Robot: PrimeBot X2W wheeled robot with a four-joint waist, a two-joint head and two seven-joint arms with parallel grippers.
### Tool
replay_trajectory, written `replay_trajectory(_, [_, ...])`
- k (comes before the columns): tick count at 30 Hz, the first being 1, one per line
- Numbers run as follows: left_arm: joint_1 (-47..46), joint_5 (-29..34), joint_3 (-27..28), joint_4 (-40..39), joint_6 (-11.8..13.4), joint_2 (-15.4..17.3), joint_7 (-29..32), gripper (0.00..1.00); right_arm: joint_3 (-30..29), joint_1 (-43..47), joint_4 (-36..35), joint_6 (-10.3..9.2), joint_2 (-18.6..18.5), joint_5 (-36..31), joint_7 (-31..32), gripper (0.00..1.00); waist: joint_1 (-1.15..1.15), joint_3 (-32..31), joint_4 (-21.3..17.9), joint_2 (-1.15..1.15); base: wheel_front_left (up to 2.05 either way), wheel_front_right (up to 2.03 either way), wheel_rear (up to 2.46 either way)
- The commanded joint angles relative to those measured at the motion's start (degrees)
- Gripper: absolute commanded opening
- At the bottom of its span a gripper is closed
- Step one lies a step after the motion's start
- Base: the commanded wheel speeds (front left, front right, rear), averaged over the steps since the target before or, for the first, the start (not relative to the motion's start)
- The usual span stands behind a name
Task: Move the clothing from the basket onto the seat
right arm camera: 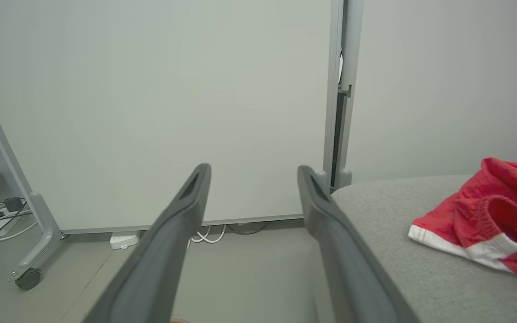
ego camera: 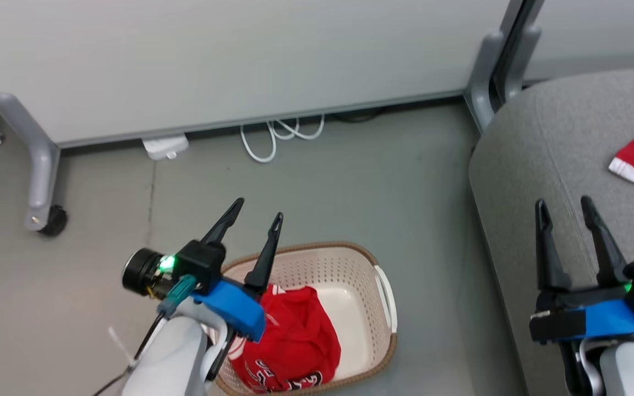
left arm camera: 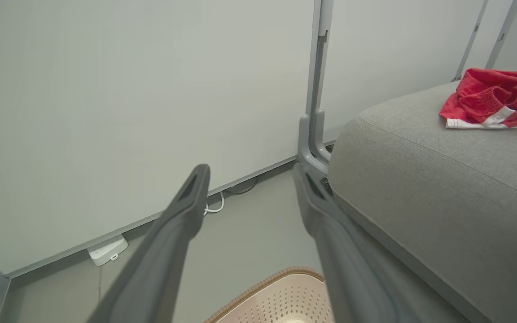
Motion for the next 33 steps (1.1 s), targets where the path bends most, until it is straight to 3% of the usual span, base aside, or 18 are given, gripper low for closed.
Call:
replay_trajectory(1, [-1.4, 0.4, -0.5, 0.7, -0.2, 0.5, -0.2, 1.0, 0.1, -1.2, -0.3, -0.02, -0.4, 0.4, 0.0, 1.0, -0.01, 3.4, -1.9, 0.0, 0.0, 0.0, 0.0])
replay_trajectory(7, [-9.4, 2.1, -6.6, 9.3, -0.9, 1.1, -0.2, 1.0, 0.6, -6.5, -1.3, -0.02, -0.8, 1.2, 0.0, 1.0, -0.01, 10.7, -4.7, 0.0, 0.0, 0.0, 0.0])
replay_trajectory(20, [-25.0, -3.9, -30.8, 29.9, -0.8, 3.9, 0.4, 1.0, 1.7, -17.1, -3.5, -0.02, -1.5, 2.2, 0.0, 1.0, -0.01, 26.1, -9.4, 0.0, 0.0, 0.0, 0.0])
replay_trajectory(33, [-35.1, -10.8, -46.9, 40.5, -0.9, 6.4, 8.7, 1.0, 2.8, -24.4, -5.6, -0.02, -0.8, 2.7, 0.0, 1.0, -0.01, 38.0, -11.9, 0.0, 0.0, 0.0, 0.0])
